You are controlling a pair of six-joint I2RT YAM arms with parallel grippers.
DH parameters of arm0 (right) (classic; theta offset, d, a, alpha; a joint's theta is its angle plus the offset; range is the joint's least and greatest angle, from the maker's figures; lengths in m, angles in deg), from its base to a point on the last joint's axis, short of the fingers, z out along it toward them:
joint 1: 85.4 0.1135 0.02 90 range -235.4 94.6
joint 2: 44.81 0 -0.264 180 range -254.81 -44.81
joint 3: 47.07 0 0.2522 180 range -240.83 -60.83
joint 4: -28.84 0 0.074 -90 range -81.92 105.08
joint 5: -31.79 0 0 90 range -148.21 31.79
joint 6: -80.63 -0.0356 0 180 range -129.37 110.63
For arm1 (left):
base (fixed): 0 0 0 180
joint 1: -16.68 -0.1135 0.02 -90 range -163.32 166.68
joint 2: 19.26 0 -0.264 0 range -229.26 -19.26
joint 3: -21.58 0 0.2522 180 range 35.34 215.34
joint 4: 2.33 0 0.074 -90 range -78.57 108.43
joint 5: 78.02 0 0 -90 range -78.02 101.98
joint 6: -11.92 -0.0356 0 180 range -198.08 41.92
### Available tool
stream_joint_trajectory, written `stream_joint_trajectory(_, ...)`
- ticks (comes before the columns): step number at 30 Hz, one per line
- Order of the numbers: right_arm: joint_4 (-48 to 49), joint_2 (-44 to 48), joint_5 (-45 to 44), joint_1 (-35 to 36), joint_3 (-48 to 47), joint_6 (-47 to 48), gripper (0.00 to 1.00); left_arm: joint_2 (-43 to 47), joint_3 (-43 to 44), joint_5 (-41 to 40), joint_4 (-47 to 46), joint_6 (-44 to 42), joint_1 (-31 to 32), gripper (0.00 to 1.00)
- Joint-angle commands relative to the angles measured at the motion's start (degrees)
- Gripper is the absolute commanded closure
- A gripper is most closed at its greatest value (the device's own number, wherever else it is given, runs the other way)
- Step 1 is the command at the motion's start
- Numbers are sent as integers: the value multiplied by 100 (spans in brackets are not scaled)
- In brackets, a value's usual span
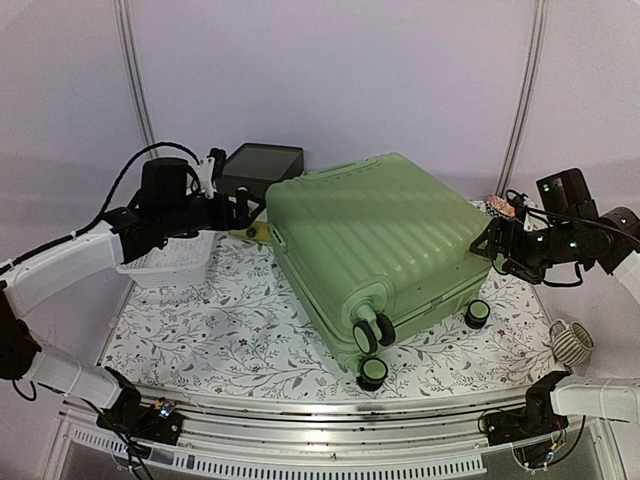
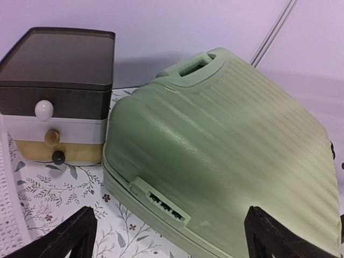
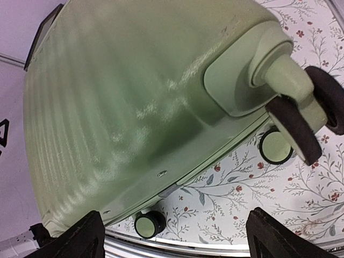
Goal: Open, take out, and arrange the luggage
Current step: Rotate the luggage at the center of the board.
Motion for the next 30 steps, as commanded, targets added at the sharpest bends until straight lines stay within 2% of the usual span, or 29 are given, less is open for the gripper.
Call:
stream_joint_trajectory(1, 27, 223, 614, 28, 152, -320, 7, -193, 199, 505, -437, -226, -476, 2)
stream_joint_trajectory(9, 186, 679, 830, 28, 757, -840, 8, -904, 486, 1430, -1101, -230, -1112, 2)
stream_joint_trajectory(13, 342, 741, 799, 30, 1046, -898, 8, -1426, 746, 1821, -1460, -268, -1159, 3)
stream_joint_trajectory(16, 849, 751, 884, 34, 1351, -778, 9, -1847, 991, 2045, -1710, -247, -1158, 3)
stream_joint_trajectory(24, 1195, 314, 246, 14, 1765, -742, 13, -2612, 1377, 2566, -2308, -93, -1156, 2)
stream_joint_trajectory(27, 1119, 138, -104, -256, 1737, -753, 14, -2643, 1325, 2612, -2410, -9, -1157, 2)
stream_joint_trajectory(30, 1294, -78, -47, -889, 1719, -459, 14, -2571, 1238, 2606, -2410, -6, -1159, 2)
